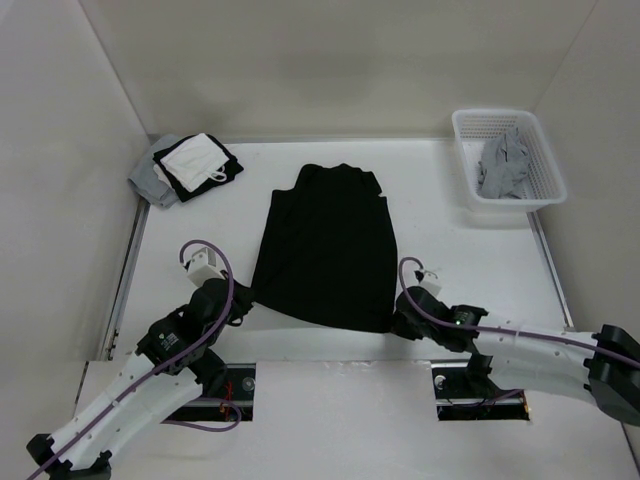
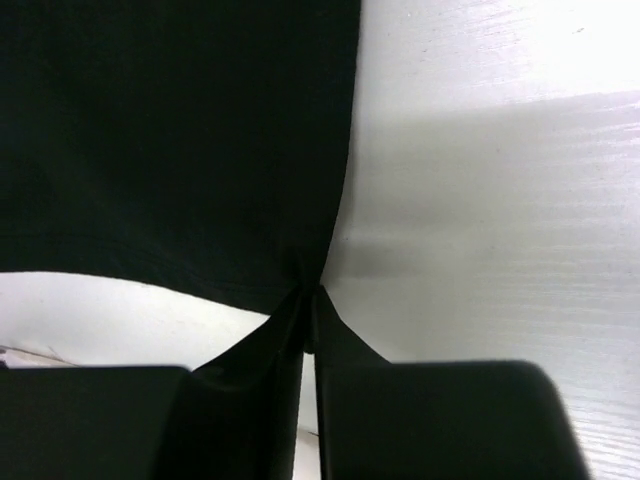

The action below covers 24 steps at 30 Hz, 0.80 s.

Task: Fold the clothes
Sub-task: Flatten the tank top out, then fold the tank top

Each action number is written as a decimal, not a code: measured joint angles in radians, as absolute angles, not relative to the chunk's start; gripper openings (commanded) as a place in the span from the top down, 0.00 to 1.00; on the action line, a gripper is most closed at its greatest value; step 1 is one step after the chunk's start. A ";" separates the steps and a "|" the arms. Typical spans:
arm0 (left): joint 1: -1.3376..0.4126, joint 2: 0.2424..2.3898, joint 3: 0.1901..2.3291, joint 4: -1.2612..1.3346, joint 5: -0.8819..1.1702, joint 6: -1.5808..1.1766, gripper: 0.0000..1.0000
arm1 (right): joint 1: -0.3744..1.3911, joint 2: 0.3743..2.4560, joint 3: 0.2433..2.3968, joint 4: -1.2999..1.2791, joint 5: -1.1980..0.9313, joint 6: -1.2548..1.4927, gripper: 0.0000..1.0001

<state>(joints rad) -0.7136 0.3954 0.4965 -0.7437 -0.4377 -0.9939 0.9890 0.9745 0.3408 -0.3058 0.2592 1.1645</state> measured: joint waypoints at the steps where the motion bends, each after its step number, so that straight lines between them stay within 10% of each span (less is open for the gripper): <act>1: -0.714 0.395 0.496 -0.743 -0.438 -0.992 0.97 | 0.989 0.967 0.341 -0.307 0.259 1.163 0.96; 11: -0.687 0.459 0.825 -0.651 -0.512 -0.820 0.98 | 1.053 0.683 0.820 -0.590 0.451 1.015 0.98; 24: -0.643 0.572 1.389 -0.263 -0.567 -0.564 0.97 | 1.352 0.799 1.661 -0.533 0.855 0.464 0.96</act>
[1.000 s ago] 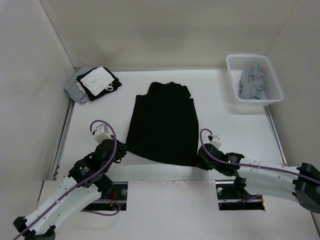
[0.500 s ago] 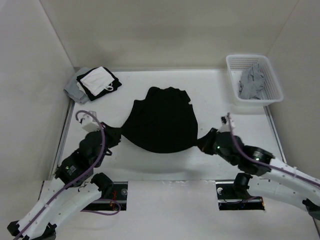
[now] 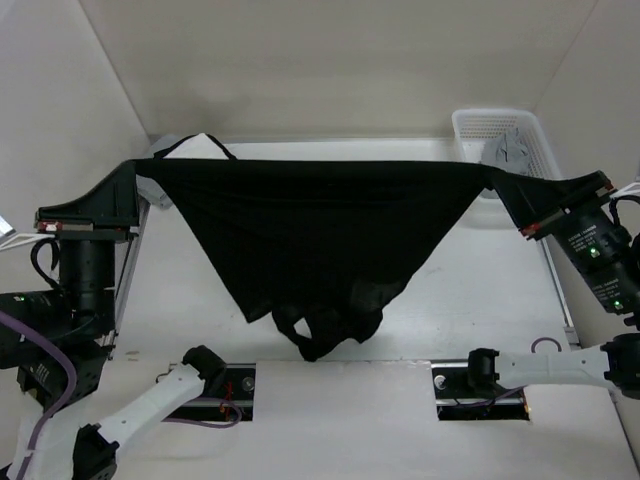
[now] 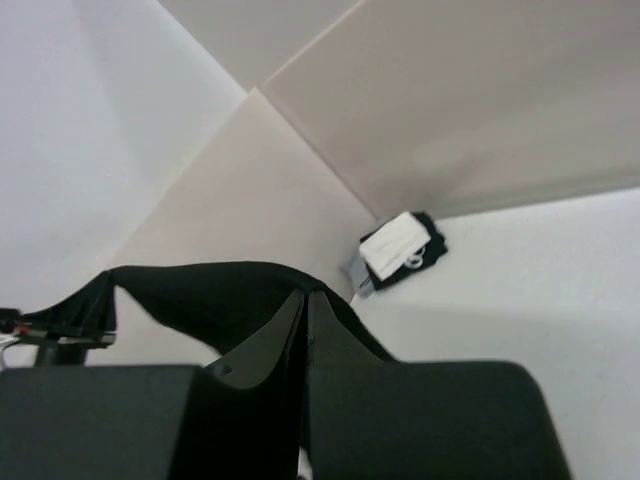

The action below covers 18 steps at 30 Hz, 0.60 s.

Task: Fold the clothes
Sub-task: Fold the tank top

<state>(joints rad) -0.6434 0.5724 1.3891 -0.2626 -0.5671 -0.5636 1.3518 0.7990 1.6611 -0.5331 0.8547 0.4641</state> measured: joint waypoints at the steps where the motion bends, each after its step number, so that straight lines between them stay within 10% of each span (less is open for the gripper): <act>1: -0.634 0.586 1.402 -0.238 -0.572 -0.549 0.97 | 1.353 0.814 1.676 -0.505 0.862 0.416 0.96; 18: -0.163 1.278 1.367 -0.092 -0.286 -0.667 0.97 | 0.376 1.380 1.674 -0.378 0.088 0.490 0.98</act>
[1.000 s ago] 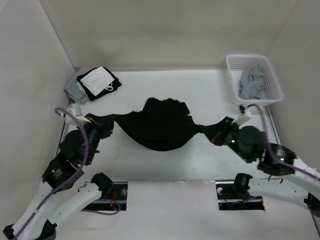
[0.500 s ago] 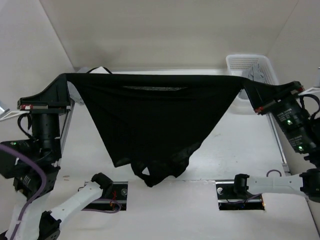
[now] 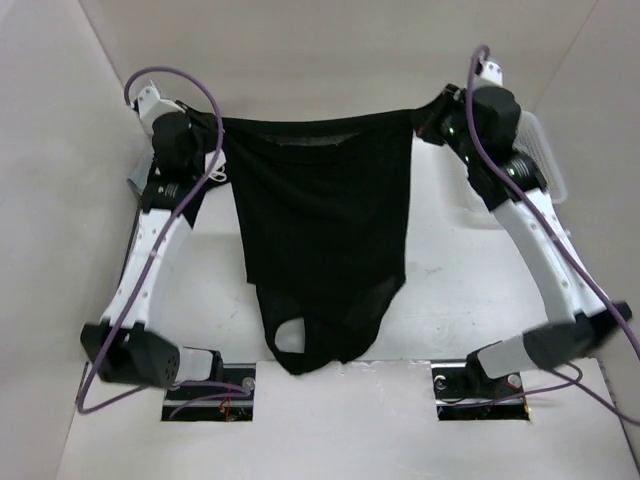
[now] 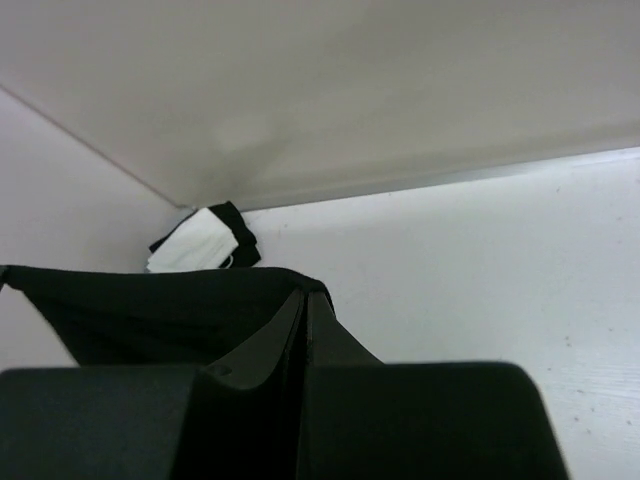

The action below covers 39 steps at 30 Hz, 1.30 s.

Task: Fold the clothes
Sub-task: Fold the tank top

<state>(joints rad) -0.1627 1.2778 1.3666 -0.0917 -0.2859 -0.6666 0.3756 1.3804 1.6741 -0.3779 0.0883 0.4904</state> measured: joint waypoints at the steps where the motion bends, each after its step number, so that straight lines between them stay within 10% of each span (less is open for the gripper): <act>1: -0.130 1.327 1.395 -0.110 -0.255 -0.690 0.97 | 0.357 1.436 1.715 -0.391 0.059 0.498 0.98; 14: -0.007 1.464 1.832 -0.105 -0.034 -0.786 0.96 | 0.277 1.670 2.338 -0.529 -0.069 0.536 0.98; 20: -0.045 1.330 1.594 -0.009 0.023 -0.802 0.95 | 0.284 1.369 1.843 -0.407 -0.054 0.541 0.97; 31: -0.123 0.740 0.498 -0.019 0.030 -0.841 0.94 | 0.521 0.793 0.631 -0.253 0.077 0.700 1.00; 39: -0.197 0.323 0.332 -0.364 0.046 -0.894 0.95 | 0.974 0.522 0.313 -0.396 0.158 0.982 1.00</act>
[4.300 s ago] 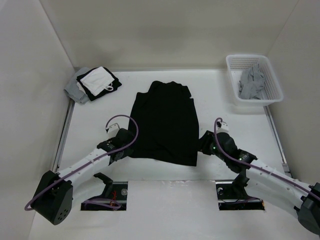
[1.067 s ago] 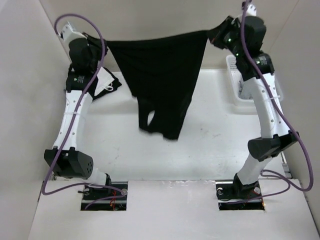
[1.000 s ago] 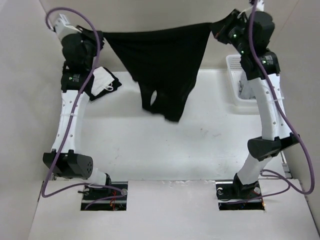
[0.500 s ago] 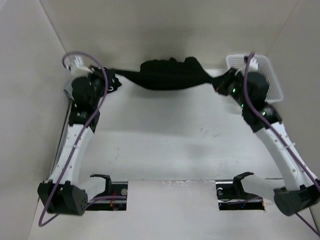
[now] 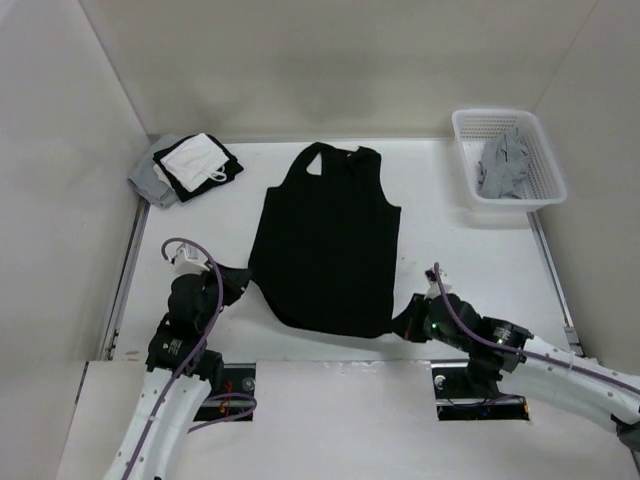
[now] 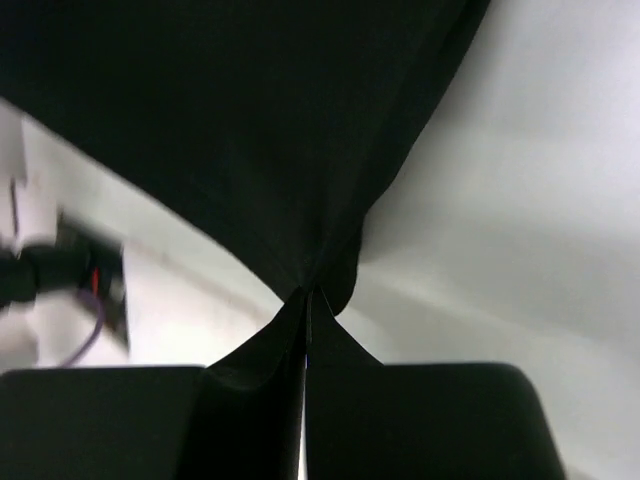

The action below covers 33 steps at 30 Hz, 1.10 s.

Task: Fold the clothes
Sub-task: Fold the tank top

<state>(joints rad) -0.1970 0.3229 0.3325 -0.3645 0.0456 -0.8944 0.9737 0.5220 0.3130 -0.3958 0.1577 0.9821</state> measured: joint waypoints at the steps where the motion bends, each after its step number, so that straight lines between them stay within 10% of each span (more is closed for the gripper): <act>1: -0.222 0.292 0.334 -0.400 0.044 -0.910 0.96 | 1.035 0.504 0.312 -0.424 0.170 1.023 1.00; 11: -0.330 0.149 0.536 -0.705 -0.147 -0.973 0.97 | 1.326 0.490 0.470 -0.689 0.381 1.252 0.99; 24: -0.296 1.011 0.702 -0.056 -0.244 -0.893 0.95 | 0.390 0.981 0.688 -0.255 0.136 0.847 0.99; 33: -0.199 1.735 1.237 0.232 -0.197 -0.907 0.96 | 0.203 1.614 1.176 -0.018 -0.069 0.760 1.00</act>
<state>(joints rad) -0.1993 1.7351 1.2369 0.2317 -0.1974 -0.9073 0.2031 1.6138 1.1763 -0.0181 -0.0692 0.7597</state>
